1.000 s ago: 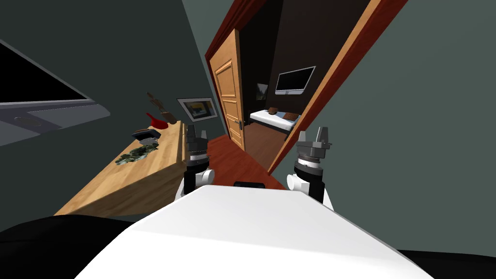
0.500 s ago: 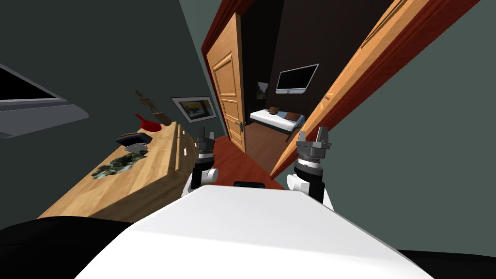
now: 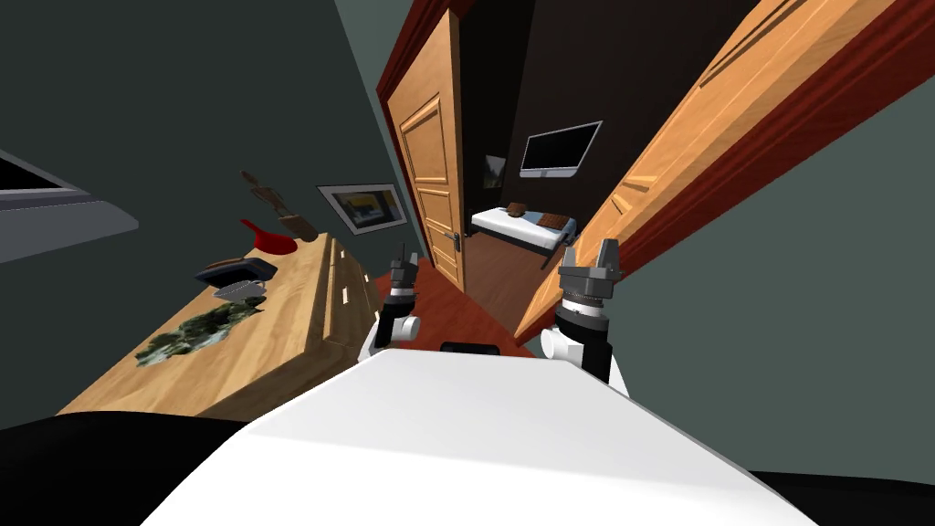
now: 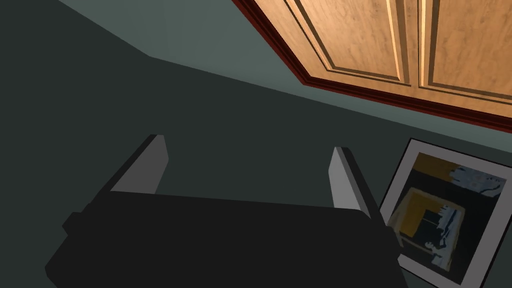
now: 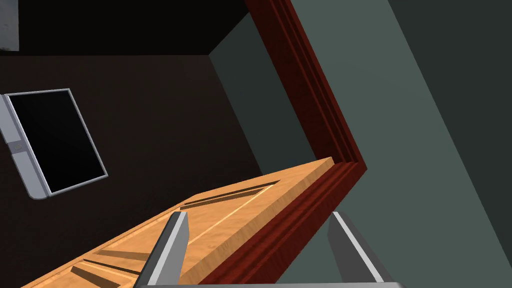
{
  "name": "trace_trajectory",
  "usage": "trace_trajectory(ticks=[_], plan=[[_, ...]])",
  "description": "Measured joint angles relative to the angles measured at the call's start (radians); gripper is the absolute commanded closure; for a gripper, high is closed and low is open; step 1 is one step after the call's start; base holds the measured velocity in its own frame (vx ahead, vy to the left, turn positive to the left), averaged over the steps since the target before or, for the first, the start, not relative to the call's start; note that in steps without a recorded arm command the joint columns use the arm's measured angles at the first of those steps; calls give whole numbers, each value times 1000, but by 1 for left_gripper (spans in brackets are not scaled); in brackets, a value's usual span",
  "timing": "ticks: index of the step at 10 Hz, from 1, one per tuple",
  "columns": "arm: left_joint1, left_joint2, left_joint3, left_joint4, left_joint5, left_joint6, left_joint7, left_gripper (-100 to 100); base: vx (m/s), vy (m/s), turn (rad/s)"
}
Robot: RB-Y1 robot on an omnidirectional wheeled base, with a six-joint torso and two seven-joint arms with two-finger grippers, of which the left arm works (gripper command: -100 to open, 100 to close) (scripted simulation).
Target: Push the door open
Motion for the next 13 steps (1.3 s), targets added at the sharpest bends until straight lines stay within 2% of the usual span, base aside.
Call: trace_trajectory(ticks=[5, 7, 10, 11, 13], plan=[[-51, 17, -57, 87, -12, 27, 33, -100, 117, 93, -23], [-61, 28, -74, 120, -13, 26, 48, -100, 92, 72, -21], [-99, 31, -117, 190, -24, 37, 66, -100, 134, 143, -38], [-110, 46, -128, 212, -22, 43, 83, -100, 164, 130, -29], [-130, 41, -161, 257, -32, 50, 93, -100, 113, 107, -25]])
